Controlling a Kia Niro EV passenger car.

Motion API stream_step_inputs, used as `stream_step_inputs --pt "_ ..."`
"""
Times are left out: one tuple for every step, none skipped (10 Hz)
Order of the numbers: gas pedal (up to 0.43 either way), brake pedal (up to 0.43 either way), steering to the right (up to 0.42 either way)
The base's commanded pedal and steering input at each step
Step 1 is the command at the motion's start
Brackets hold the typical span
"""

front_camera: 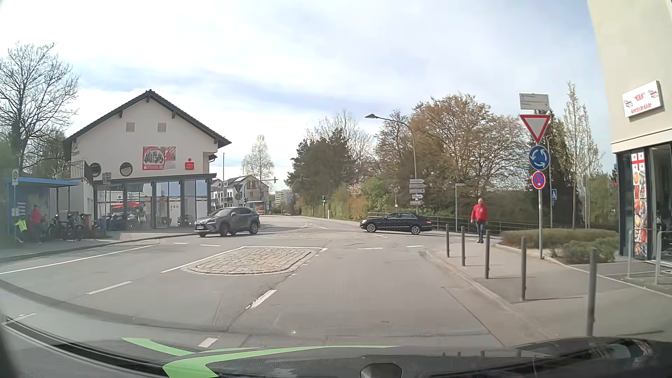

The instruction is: Follow the waypoints while adhering to traffic rules and regulations

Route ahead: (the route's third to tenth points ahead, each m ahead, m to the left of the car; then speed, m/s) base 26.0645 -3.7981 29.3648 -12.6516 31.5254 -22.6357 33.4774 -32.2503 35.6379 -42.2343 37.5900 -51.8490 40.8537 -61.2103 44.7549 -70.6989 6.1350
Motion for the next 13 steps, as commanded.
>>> stream_step_inputs --pt "0.0 0.098 0.008" --pt "0.0 0.11 0.007" --pt "0.0 0.116 0.008" --pt "0.0 0.14 0.007" --pt "0.0 0.152 0.007" --pt "0.0 0.171 0.008" --pt "0.0 0.183 0.008" --pt "0.0 0.189 0.008" --pt "0.0 0.177 0.008" --pt "0.0 0.165 0.008" --pt "0.0 0.195 0.008" --pt "0.0 0.201 0.008" --pt "0.0 0.207 0.008"
